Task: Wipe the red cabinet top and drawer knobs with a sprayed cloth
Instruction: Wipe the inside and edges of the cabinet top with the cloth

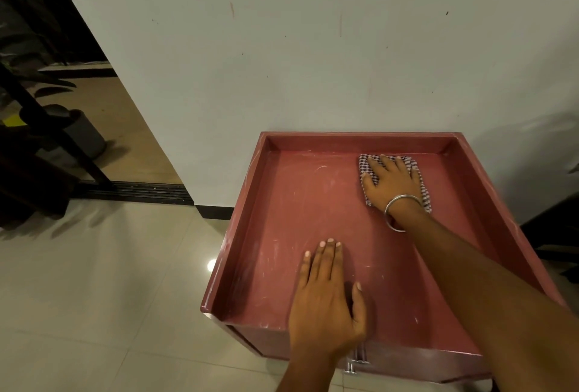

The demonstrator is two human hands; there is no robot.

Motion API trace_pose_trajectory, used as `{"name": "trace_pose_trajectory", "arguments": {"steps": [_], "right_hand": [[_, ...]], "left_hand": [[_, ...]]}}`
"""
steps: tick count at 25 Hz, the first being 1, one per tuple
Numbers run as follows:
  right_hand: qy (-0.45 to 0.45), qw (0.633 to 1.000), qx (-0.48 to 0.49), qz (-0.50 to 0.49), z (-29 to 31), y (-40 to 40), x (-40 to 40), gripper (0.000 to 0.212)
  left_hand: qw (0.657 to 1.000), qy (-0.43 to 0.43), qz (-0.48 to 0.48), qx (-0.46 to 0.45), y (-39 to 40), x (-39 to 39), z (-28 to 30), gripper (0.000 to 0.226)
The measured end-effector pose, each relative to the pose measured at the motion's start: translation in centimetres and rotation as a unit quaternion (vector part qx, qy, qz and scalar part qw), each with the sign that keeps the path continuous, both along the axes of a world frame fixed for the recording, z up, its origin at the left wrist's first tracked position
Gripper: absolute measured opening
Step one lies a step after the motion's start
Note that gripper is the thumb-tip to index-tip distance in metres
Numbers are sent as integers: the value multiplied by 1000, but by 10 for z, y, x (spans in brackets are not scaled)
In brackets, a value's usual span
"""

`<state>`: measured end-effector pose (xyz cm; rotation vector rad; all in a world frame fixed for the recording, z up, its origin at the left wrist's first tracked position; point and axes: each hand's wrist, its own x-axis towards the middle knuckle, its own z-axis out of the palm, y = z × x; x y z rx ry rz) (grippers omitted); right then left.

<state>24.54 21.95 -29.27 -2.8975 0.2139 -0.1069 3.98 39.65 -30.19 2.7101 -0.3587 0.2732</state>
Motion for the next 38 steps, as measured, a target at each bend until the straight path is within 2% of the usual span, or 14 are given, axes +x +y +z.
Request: {"name": "trace_pose_trajectory", "arguments": {"steps": [5, 8, 12, 15, 22, 29, 34, 38], "right_hand": [[4, 999, -2, -45, 0, -33, -2, 56], [10, 998, 1, -61, 4, -16, -8, 57], [-2, 1000, 5, -22, 2, 16, -20, 57], [-7, 1000, 1, -7, 1, 5, -25, 55], [-8, 998, 1, -58, 1, -4, -30, 55], [-8, 1000, 1, 1, 2, 20, -56, 56], [-8, 999, 2, -38, 1, -12, -60, 55], [0, 998, 5, -58, 3, 7, -65, 56]], "left_hand": [[1000, 0, -3, -7, 0, 1, 0, 66], [1000, 1, -2, -3, -1, 1, -1, 66], [1000, 3, -1, 4, 0, 0, -1, 65], [1000, 3, 2, 6, 0, 0, 0, 66], [1000, -2, 3, 6, -1, 0, 0, 66], [1000, -10, 1, 11, 0, 0, 1, 66], [1000, -12, 0, 4, 1, -1, 1, 65], [1000, -16, 0, 7, 0, 0, -1, 64]]}}
